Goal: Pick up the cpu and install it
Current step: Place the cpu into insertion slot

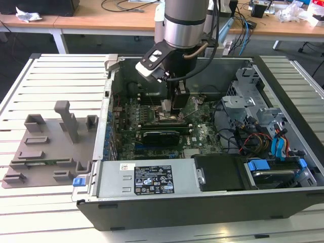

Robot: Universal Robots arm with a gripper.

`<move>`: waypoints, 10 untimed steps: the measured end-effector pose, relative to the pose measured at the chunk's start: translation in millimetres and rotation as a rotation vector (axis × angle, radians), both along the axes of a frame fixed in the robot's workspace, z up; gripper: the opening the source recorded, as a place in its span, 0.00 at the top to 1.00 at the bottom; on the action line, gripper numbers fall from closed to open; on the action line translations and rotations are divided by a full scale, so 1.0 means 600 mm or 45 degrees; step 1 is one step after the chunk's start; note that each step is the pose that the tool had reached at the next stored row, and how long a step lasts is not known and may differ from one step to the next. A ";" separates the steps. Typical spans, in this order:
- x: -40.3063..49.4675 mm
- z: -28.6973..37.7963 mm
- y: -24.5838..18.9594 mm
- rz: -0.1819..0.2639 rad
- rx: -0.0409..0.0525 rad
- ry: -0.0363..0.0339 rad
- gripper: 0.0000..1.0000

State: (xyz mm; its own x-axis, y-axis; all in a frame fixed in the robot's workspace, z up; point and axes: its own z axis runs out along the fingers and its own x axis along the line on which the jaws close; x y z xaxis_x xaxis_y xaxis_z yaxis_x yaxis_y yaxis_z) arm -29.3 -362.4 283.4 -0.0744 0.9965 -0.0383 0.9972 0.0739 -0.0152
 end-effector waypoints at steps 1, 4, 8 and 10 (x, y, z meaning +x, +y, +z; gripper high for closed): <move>0.000 -0.006 0.0007 0.000 0.000 0.0000 0.45; 0.000 -0.010 0.0012 0.000 0.000 0.0001 0.45; 0.000 -0.017 0.0039 0.000 0.000 -0.0001 0.45; 0.000 -0.021 0.0055 0.000 0.000 -0.0001 0.45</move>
